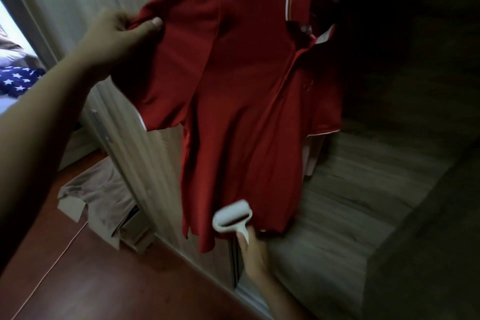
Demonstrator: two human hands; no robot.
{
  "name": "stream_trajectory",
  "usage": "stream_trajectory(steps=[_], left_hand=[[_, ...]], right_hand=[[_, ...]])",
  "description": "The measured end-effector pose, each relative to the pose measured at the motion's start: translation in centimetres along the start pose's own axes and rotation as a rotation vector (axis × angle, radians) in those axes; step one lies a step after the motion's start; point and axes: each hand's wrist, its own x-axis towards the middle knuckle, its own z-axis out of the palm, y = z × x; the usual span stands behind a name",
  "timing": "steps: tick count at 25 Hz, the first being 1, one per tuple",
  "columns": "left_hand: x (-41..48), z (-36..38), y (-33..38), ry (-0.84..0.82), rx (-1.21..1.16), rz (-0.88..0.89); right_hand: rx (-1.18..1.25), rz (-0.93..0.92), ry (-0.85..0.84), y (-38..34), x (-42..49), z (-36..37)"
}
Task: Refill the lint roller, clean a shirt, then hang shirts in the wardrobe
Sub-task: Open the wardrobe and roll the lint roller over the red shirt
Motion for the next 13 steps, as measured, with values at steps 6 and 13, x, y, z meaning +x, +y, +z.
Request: stream_trajectory(steps=[6, 13], left_hand=[[-2.5, 1.2, 2.0, -0.116, -0.025, 0.031], [-10.3, 10.0, 4.6, -0.130, 0.081, 0.318]], right_hand=[[0.048, 0.165, 0.107, -0.7, 0.8, -6.3], [0.109, 0.133, 0.413, -3.7, 9.4, -20.4]])
